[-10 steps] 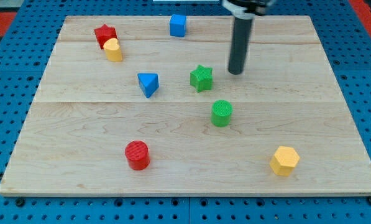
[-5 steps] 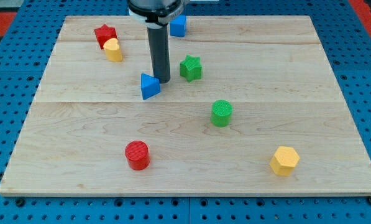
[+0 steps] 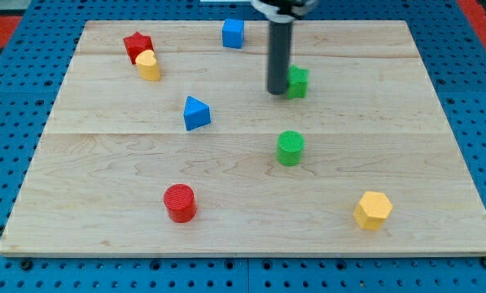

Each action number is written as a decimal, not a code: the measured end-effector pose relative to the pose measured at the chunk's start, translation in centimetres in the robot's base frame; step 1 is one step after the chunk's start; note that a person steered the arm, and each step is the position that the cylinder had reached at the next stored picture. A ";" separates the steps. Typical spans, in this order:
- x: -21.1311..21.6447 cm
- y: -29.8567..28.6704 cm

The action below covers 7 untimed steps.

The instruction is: Move the green star down to the blue cube

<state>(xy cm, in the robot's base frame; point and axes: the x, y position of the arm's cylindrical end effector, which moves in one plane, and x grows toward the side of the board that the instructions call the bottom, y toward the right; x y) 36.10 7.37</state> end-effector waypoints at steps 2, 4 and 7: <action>0.0 12.7; -4.4 -0.9; 3.3 -13.0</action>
